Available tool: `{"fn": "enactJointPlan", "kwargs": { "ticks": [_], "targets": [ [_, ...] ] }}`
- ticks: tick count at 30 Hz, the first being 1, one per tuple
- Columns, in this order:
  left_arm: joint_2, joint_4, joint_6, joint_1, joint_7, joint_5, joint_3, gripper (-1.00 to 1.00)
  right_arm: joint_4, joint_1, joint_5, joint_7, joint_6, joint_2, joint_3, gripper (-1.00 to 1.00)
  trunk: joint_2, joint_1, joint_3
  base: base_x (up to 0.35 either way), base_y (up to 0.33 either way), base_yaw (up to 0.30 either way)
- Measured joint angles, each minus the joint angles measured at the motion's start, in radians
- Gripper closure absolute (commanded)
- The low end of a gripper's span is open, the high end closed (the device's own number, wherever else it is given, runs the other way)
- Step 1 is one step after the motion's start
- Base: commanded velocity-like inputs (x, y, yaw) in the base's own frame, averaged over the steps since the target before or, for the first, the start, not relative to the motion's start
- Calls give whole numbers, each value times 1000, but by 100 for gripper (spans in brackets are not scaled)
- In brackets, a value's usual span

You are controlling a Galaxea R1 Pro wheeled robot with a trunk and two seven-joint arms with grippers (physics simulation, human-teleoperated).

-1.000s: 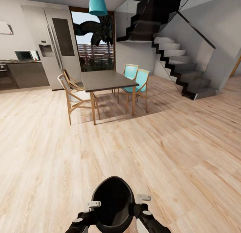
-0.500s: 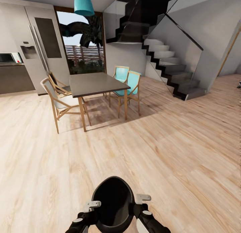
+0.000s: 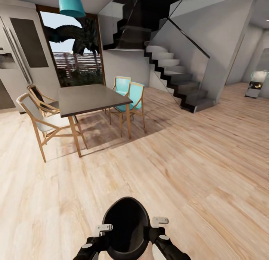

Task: Place each of the two pumpkins and all three candles from the living room inside a cabinet in the living room (use any cabinet), then make sure every cabinet is closed, and position the cauldron so it is next to a table in the living room.

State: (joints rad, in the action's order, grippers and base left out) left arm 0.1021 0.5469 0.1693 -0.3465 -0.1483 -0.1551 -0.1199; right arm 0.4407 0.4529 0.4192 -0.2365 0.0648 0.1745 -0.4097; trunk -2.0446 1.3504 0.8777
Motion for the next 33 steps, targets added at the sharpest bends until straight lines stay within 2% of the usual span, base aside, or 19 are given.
{"fn": "enactJointPlan", "kwargs": {
  "ticks": [10, 33],
  "targets": [
    [0, 0, 0, 0, 0, 0, 0, 100, 0, 0, 0, 0, 0, 0, 0, 100, 0, 0, 0, 325, 0, -43],
    [0, -1, 0, 0, 0, 0, 0, 100, 0, 0, 0, 0, 0, 0, 1, 100, 0, 0, 12, 223, 0, -252]
  ]
}}
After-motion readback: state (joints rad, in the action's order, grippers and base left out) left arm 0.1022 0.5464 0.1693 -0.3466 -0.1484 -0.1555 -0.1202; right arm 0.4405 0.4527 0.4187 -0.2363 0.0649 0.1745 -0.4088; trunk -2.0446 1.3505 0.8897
